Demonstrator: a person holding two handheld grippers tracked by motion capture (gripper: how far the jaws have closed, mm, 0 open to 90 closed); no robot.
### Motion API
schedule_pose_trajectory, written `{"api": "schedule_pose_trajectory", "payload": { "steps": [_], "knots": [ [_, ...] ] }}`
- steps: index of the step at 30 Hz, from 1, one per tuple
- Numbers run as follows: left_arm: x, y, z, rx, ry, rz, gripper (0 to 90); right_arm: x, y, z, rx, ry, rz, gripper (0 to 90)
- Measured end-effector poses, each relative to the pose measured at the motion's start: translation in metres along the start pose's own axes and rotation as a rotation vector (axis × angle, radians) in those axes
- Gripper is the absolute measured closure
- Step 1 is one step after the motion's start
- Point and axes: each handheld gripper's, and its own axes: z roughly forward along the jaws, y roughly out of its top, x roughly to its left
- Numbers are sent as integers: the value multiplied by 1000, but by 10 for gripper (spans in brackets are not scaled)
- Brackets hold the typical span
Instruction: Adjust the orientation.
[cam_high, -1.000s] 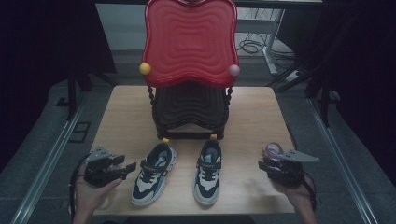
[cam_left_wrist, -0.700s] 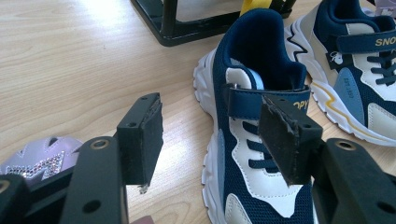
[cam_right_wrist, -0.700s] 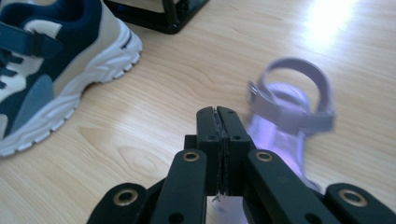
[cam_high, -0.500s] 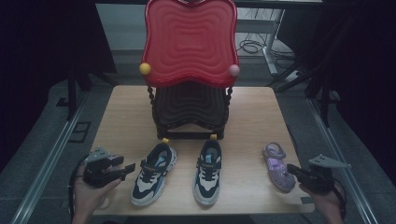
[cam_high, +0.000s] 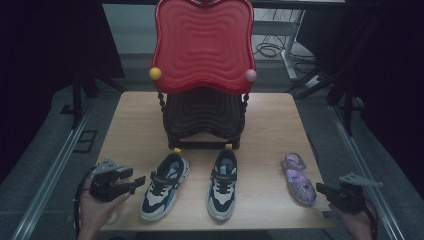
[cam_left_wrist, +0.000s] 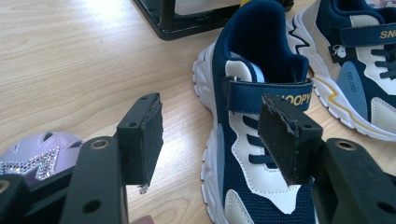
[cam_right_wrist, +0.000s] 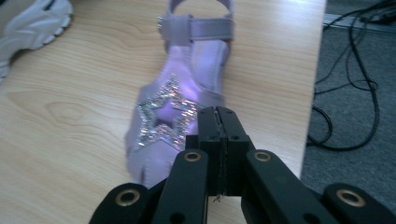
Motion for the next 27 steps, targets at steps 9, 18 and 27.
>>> {"api": "schedule_pose_trajectory", "payload": {
  "steps": [9,18,27],
  "knots": [
    [-1,-1,1,5,-11,10,406,-6,-11,8,40,-20,16,895],
    [-1,-2,1,9,-11,12,404,4,-13,13,70,11,-15,896],
    [3,-4,-5,-14,11,-8,412,31,-13,14,44,37,-55,895]
  ]
}}
